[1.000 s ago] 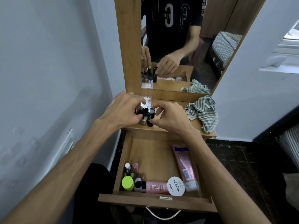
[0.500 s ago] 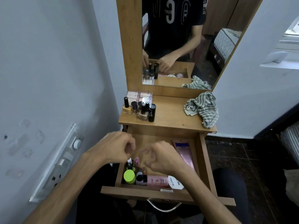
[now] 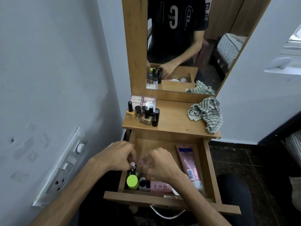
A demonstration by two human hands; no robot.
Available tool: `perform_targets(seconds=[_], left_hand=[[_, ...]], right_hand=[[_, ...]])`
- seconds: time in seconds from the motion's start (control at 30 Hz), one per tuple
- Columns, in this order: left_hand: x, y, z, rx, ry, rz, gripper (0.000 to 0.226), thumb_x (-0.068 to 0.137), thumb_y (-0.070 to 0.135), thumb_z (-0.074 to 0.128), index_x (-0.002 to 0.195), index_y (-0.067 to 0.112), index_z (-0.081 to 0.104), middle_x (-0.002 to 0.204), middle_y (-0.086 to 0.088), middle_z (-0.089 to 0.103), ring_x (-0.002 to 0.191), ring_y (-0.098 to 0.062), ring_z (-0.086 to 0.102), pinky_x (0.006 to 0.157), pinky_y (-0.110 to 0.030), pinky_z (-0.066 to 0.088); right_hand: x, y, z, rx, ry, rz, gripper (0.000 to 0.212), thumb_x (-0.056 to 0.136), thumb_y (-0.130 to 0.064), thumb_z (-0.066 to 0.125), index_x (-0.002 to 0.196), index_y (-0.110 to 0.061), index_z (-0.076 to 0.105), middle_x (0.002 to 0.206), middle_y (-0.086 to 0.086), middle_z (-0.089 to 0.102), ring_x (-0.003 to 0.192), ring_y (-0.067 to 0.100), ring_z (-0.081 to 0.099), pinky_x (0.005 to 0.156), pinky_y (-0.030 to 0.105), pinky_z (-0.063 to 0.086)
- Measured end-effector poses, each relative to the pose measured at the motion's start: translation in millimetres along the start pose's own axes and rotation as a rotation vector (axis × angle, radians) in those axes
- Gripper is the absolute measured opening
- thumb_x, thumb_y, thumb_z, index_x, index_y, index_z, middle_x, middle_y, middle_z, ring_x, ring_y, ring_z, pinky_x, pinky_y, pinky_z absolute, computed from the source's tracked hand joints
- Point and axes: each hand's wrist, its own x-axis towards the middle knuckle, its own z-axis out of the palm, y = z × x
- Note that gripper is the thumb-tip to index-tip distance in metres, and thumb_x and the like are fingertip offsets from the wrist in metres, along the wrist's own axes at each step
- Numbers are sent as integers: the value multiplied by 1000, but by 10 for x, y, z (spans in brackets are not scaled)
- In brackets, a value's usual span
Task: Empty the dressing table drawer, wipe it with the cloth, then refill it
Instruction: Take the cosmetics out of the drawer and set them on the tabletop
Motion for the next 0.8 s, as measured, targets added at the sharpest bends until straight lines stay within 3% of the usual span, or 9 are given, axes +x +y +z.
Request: perform_targets(seconds=[0.17,0.27,0.37,0.5,0.53,0.67,0.8], left_hand=[[1,-2,-38,-20,50,2,12,75,39,72,82,30,73,87,16,65,80,-5,58,68,-23,41],[-11,1,-183,-61,176,11,8,74,36,73,80,32,70,82,18,64,74,1,56,61,-17,36],[-6,12,-439,-130,308,22,8,76,32,77,81,31,71,77,19,64,73,4,58,63,-15,35],[81,0,-801,-158,458,47,8,75,30,78,80,29,72,76,17,65,68,2,57,59,-17,32],[123,-14,-869,-159,471,47,7,76,30,77,80,29,72,76,17,65,68,2,57,58,-19,32],[299,-107,-996,-104,484,26,6,79,30,74,84,28,72,83,15,68,65,3,52,58,-23,33],[424,-152,-965,-39,508,34,9,82,29,71,90,26,74,85,17,64,70,2,51,60,-21,34]], right_hand=[[-32,111,-199,52,210,82,7,84,-36,76,90,-30,75,87,-18,75,70,-1,65,65,17,52],[-11,97,-394,95,320,61,13,85,-33,81,96,-29,76,87,-17,76,67,-6,65,64,13,54],[120,15,-595,124,381,-1,13,87,-28,81,99,-25,77,88,-13,78,69,-4,68,66,16,59],[371,-134,-782,26,438,-93,12,86,-21,82,98,-22,80,87,-9,77,66,-3,59,61,3,38],[427,-156,-808,-8,454,-96,12,84,-21,82,97,-22,80,83,-8,76,65,0,58,59,6,36],[610,-193,-813,-91,468,-55,16,84,-27,79,100,-25,81,77,-9,75,69,10,65,60,30,52],[687,-208,-803,-95,486,-59,12,88,-29,79,98,-24,80,77,-8,77,68,10,67,59,27,48]])
